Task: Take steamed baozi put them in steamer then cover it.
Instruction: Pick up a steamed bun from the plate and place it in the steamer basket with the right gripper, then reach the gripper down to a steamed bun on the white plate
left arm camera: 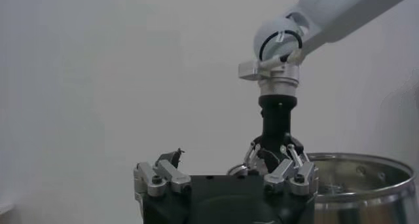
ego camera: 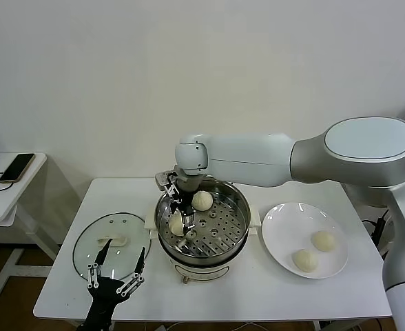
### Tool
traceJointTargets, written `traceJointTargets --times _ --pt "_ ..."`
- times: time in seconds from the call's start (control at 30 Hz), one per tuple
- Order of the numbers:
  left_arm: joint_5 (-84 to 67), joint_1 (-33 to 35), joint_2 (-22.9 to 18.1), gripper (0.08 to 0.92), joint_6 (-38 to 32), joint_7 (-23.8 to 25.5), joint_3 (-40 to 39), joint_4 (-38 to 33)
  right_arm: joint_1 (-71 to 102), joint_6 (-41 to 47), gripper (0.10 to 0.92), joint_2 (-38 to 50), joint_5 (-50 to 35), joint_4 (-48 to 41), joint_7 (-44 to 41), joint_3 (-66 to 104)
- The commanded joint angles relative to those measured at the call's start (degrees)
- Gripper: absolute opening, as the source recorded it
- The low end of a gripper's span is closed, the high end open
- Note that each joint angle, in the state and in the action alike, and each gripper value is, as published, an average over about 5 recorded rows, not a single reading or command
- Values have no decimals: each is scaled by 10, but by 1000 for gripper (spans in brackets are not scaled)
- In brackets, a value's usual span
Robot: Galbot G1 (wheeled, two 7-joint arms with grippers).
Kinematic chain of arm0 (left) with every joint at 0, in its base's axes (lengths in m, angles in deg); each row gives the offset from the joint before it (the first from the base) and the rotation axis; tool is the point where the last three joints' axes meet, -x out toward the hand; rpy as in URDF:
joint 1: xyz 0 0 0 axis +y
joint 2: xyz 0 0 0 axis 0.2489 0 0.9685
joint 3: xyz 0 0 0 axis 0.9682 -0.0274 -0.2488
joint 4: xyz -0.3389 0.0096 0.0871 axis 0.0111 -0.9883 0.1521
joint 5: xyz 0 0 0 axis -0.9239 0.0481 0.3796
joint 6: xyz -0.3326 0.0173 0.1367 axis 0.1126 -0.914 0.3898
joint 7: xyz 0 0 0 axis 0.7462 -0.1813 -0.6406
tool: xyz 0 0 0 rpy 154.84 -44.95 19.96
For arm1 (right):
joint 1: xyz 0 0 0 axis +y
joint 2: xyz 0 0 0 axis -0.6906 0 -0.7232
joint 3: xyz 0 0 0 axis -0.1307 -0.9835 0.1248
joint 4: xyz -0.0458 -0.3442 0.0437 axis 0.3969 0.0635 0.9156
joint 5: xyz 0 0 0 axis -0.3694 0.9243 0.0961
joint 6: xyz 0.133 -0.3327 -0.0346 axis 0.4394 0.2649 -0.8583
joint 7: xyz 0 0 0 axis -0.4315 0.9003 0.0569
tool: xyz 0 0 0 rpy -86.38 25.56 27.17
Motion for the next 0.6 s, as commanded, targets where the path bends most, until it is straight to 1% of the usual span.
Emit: traceJointTargets --times 0.03,0.2,0.33,0.43,0.6 --pt "0 -1 0 823 0 0 -3 1 -78 -24 822 117 42 87 -54 28" --pt "1 -1 1 823 0 0 -7 -2 -119 -96 823 231 113 113 -144 42" --pt "2 0 1 823 0 0 -9 -4 -116 -132 823 324 159 110 -189 38" --pt "2 1 0 823 0 0 -8 -5 -92 -154 823 381 196 102 -205 29" --pt "3 4 -3 823 0 0 -7 -5 -20 -177 823 441 258 90 -186 22"
